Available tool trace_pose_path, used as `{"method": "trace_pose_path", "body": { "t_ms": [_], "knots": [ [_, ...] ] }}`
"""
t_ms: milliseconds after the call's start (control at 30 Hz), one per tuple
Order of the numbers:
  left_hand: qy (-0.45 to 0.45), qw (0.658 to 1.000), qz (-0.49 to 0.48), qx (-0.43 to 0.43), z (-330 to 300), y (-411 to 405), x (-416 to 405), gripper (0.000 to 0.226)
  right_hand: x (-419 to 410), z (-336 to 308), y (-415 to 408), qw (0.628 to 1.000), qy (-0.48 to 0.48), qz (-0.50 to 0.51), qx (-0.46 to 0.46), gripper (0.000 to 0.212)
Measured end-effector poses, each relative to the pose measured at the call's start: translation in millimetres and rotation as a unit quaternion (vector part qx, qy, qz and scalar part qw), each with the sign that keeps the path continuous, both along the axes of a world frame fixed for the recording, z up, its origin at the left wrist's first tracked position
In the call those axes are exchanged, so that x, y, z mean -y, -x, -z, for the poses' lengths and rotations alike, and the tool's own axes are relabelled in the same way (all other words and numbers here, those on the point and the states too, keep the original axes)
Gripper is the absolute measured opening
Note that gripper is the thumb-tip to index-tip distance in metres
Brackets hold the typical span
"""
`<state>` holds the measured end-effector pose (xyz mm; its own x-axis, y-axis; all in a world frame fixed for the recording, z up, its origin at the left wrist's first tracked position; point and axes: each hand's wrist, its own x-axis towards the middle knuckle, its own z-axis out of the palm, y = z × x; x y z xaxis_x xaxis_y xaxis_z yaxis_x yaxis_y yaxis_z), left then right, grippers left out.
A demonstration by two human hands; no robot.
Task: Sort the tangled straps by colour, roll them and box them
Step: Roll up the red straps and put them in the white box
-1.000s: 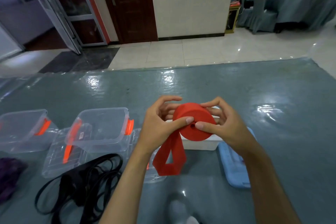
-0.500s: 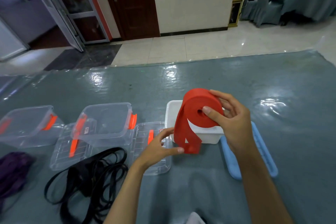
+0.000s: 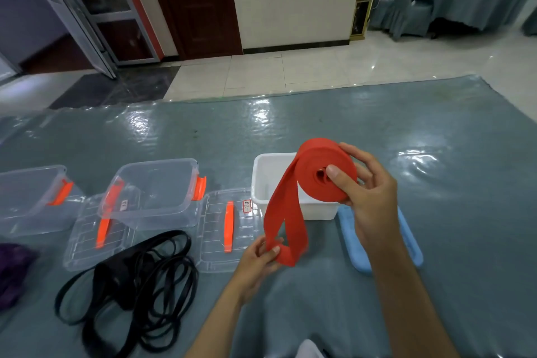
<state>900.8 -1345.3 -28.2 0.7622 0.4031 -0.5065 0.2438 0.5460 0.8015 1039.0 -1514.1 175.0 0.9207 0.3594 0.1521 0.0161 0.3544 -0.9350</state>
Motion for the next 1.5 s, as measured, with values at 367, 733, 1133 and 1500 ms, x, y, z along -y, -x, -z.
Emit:
{"method": "trace_pose_path", "body": {
  "t_ms": [367,733,1133,1500],
  "knots": [
    [0.211,0.971,0.036,0.107,2.5,48.3,-21.9,0.059,24.8,15.7,-21.0,0.990,0.006,0.131,-0.060,0.037],
    [0.059,0.997,-0.019,0.034,0.7,34.3,-25.6,0.047,18.1,25.4,-23.8,0.994,0.031,0.105,-0.022,0.041],
    [-0.175,0.960,-0.145,-0.164,1.1,23.8,-43.7,0.023,8.5,15.4,-15.6,0.994,0.041,0.019,0.102,0.052],
    [-0.361,0.931,0.024,-0.042,-95.6,-2.6,-52.6,0.052,5.0,9.1,-7.3,0.983,0.075,-0.056,0.157,0.056]
  ]
}}
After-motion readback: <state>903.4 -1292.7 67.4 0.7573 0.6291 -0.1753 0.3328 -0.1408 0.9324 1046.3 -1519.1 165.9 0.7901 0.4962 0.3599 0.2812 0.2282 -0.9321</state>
